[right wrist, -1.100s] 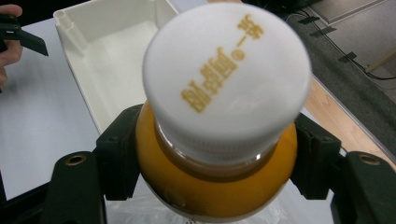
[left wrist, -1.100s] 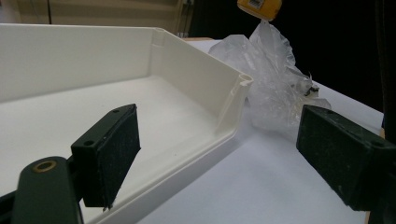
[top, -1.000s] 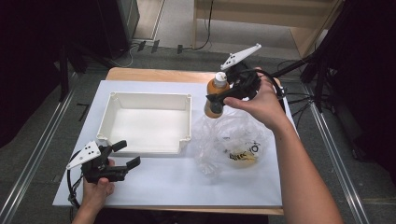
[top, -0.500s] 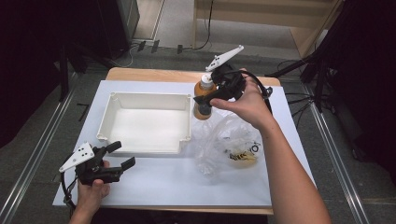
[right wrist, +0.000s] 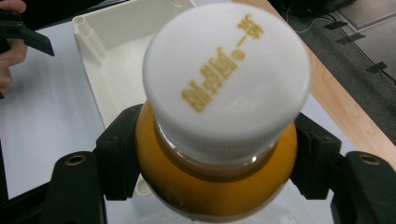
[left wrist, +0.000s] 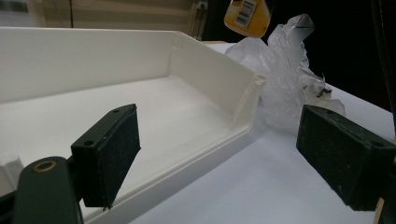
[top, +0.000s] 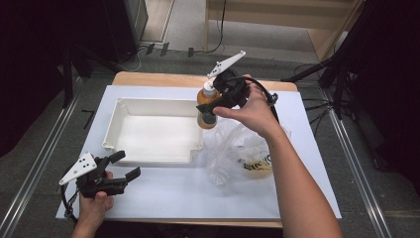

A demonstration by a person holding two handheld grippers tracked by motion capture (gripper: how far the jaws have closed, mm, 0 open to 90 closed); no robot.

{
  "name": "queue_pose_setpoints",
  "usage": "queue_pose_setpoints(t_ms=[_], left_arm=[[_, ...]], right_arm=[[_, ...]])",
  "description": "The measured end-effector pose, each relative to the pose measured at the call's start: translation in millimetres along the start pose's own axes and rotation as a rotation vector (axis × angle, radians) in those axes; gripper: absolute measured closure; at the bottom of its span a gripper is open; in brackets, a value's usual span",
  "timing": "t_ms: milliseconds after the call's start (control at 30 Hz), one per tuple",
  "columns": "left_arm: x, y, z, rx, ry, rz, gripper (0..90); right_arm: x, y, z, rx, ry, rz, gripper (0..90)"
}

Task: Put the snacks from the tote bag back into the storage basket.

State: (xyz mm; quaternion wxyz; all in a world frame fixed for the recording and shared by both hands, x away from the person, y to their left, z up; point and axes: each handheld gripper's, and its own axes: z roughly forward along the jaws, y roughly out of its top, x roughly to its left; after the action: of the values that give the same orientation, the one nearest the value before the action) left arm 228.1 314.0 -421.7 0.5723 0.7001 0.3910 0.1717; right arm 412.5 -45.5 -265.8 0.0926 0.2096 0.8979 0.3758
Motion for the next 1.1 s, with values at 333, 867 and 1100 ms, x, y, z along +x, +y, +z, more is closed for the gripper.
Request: queue_pose_setpoints(t_ms=[333,867,1100], left_arm=[[0.5,-0.1,-0.8,-0.008,0.001,-0.003,13.7],[1.1,-0.3,-0.9,-0.008,0.001,-0.005,13.7],[1.4,-0.2,-1.5,-0.008,0.003,-0.004,13.7]], right_arm=[[4.7,2.4,12.8,0.010,0.007,-0.002,30.7],[10.2,4.6,29.1,0.016,0.008,0.000,30.6],[13.3,6.1,34.8,0.011,0.007,0.003,30.6]])
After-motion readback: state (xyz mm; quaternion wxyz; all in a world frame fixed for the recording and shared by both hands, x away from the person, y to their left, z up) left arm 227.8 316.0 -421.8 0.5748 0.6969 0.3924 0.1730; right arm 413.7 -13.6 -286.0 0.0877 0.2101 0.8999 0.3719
